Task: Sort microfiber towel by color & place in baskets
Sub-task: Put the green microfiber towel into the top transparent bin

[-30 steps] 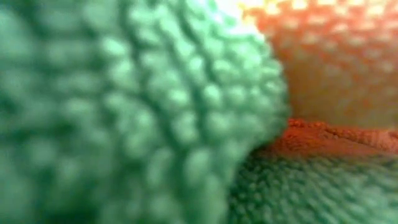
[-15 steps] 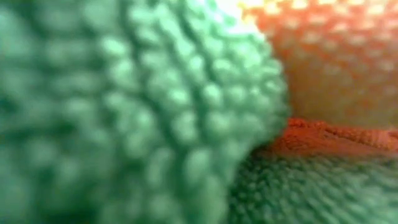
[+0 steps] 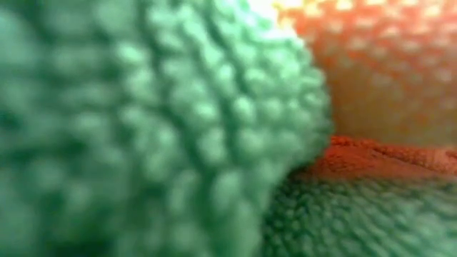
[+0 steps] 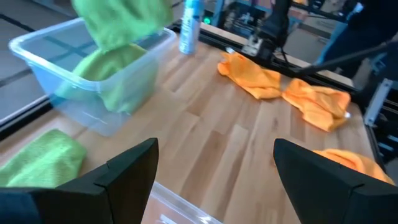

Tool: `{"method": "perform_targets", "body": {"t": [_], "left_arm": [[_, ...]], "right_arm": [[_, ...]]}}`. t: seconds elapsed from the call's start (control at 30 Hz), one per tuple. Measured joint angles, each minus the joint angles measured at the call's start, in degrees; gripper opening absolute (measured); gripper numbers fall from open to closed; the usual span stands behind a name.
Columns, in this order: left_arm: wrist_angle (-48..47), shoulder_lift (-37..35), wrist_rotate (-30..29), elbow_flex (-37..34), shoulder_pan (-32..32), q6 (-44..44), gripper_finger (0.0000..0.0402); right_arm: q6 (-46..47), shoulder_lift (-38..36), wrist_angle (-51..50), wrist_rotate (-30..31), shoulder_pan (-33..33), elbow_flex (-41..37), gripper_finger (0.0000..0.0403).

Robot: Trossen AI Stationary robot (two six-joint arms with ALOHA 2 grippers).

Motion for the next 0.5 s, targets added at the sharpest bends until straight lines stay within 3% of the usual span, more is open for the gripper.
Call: {"method": "perform_targets", "body": {"t": [0.1,0.3,0.5], "left_arm": [[0.01,-0.04,-0.99,0.00,0.86,-0.06,0.0306],[0.00,-0.04,-1.79,0.00,2.08,-1.56,0.0306],[0.01,0.04,-2.69,0.00,2.95,-2.86,0.0306]], "right_arm": [[-0.02,0.91,1.78,-4.78,-1.53,-4.61,0.0000],[2.60,0.88,2.86,-5.36,-3.16,-14.57,0.0000],[6.73,0.88,15.98,-12.02,-4.21,-25.59,0.0000]]}}
